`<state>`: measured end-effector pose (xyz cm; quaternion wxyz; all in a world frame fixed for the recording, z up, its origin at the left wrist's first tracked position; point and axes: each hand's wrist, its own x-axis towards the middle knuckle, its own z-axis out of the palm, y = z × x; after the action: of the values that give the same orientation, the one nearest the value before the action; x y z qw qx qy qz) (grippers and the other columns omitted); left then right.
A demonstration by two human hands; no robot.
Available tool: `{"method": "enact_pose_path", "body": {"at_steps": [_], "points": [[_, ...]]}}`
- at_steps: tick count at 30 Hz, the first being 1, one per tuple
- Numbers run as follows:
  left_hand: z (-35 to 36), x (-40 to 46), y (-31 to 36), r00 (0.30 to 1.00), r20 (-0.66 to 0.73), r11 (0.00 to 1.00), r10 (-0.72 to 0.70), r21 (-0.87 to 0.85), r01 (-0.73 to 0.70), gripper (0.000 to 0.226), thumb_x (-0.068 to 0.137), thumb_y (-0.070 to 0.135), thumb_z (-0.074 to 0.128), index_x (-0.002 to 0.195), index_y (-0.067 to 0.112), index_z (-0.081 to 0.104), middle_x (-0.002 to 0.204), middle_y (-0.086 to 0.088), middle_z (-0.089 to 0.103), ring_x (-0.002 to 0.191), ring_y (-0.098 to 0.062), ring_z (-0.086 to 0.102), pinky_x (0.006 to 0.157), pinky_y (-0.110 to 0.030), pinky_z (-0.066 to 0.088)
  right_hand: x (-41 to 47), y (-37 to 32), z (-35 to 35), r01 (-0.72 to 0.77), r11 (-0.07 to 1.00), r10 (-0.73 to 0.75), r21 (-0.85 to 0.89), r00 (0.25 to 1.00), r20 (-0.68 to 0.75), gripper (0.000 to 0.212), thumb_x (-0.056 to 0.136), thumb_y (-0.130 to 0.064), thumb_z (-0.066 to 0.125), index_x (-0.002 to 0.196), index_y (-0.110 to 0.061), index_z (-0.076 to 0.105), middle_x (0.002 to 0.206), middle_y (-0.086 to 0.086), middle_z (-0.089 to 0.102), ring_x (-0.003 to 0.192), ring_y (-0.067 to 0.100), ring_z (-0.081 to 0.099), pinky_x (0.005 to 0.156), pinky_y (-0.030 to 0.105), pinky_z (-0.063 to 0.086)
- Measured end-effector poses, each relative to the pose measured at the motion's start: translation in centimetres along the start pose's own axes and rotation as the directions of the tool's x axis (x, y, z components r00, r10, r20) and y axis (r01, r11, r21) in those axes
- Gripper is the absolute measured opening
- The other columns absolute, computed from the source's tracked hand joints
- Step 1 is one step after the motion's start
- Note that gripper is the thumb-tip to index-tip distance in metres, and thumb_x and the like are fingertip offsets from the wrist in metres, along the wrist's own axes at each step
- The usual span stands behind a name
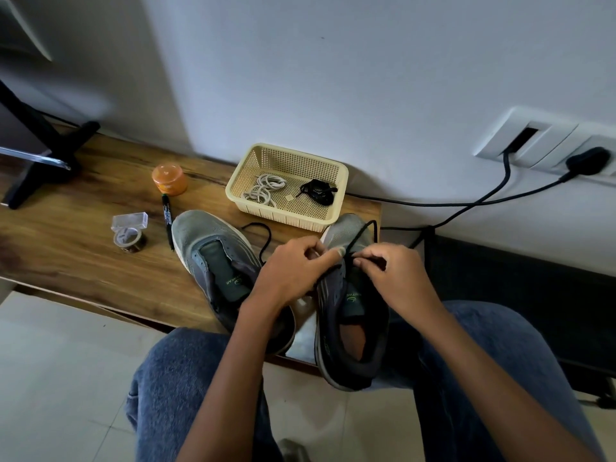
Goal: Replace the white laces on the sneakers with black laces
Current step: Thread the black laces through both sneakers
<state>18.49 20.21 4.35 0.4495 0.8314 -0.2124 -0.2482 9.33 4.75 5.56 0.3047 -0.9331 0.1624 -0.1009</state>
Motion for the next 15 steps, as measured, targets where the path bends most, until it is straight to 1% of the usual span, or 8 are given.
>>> {"method": "enact_pose_path", "body": {"at_steps": [2,3,5,7,9,10,12,15], "points": [[-0.24,-0.6,-0.23,0.988,0.132,0.996,-0.077,0.049,0.071,0.044,0.07,0.069,0.068,0.079,0.026,0.061,0.075,0.008,0.065,0.069,-0.014,0.066,0.075,-0.04,0.058,-0.24,0.43,-0.01,-0.068,0.998,0.069,-0.014,0.995,0.07,0.01,0.083,-0.013,0.071,0.092,-0.012,0.077,0.089,0.0,0.073,0.083,0.008,0.063,0.073,0.012,0.043],[-0.14,-0.83,-0.2,0.979,0.178,0.992,-0.097,0.094,0.081,0.045,0.067,0.068,0.072,0.082,0.026,0.06,0.076,0.009,0.063,0.069,-0.012,0.064,0.075,-0.037,0.057,-0.34,0.61,-0.03,-0.096,0.995,0.096,-0.007,0.992,0.077,0.01,0.083,-0.013,0.072,0.092,-0.013,0.077,0.09,-0.001,0.073,0.082,0.004,0.061,0.07,0.003,0.039],[0.22,-1.0,-0.11,0.974,0.202,0.985,-0.103,0.159,0.071,0.046,0.065,0.063,0.077,0.085,0.026,0.059,0.076,0.01,0.061,0.07,-0.009,0.059,0.075,-0.033,0.052,-0.34,0.69,-0.05,-0.128,0.992,0.127,0.008,0.99,0.065,0.009,0.081,-0.012,0.073,0.089,-0.013,0.077,0.089,-0.002,0.073,0.079,0.002,0.059,0.068,-0.001,0.037],[0.45,-0.96,-0.02,0.974,0.203,0.981,-0.097,0.184,0.059,0.042,0.068,0.056,0.079,0.087,0.024,0.058,0.078,0.009,0.06,0.071,-0.007,0.056,0.07,-0.028,0.049,-0.27,0.45,0.11,-0.123,0.992,0.124,-0.022,0.989,0.076,0.007,0.081,-0.011,0.073,0.087,-0.013,0.077,0.088,-0.001,0.072,0.081,0.005,0.061,0.069,0.004,0.039],[0.49,-0.93,-0.06,0.97,0.221,0.983,-0.103,0.168,0.067,0.039,0.071,0.049,0.079,0.09,0.023,0.059,0.079,0.009,0.06,0.07,-0.005,0.055,0.065,-0.023,0.045,-0.25,0.2,0.35,-0.119,0.989,0.127,-0.087,0.987,0.102,0.006,0.082,-0.011,0.072,0.086,-0.013,0.076,0.089,-0.001,0.066,0.084,0.011,0.059,0.072,0.018,0.041],[0.5,-0.91,-0.1,0.966,0.233,0.985,-0.11,0.156,0.075,0.038,0.071,0.048,0.079,0.092,0.022,0.06,0.079,0.008,0.061,0.07,-0.005,0.055,0.065,-0.022,0.044,-0.22,0.12,0.43,-0.13,0.985,0.142,-0.117,0.984,0.108,0.006,0.082,-0.012,0.071,0.086,-0.013,0.076,0.089,-0.002,0.059,0.084,0.011,0.055,0.072,0.021,0.039],[0.5,-0.85,-0.16,0.959,0.256,0.986,-0.125,0.142,0.09,0.04,0.071,0.047,0.08,0.094,0.021,0.061,0.082,0.006,0.063,0.073,-0.007,0.059,0.068,-0.024,0.048,-0.08,0.15,0.54,-0.156,0.98,0.171,-0.128,0.979,0.115,0.005,0.082,-0.014,0.072,0.086,-0.014,0.076,0.09,-0.003,0.05,0.083,0.009,0.048,0.072,0.023,0.036],[0.37,-0.89,-0.15,0.953,0.271,0.99,-0.134,0.086,0.115,0.043,0.073,0.05,0.077,0.102,0.022,0.062,0.093,0.003,0.066,0.083,-0.012,0.066,0.081,-0.033,0.056,-0.02,0.22,0.89,-0.179,0.98,0.19,-0.091,0.973,0.134,0.005,0.082,-0.015,0.073,0.086,-0.015,0.076,0.09,-0.002,0.05,0.083,0.009,0.047,0.071,0.022,0.034]]}}
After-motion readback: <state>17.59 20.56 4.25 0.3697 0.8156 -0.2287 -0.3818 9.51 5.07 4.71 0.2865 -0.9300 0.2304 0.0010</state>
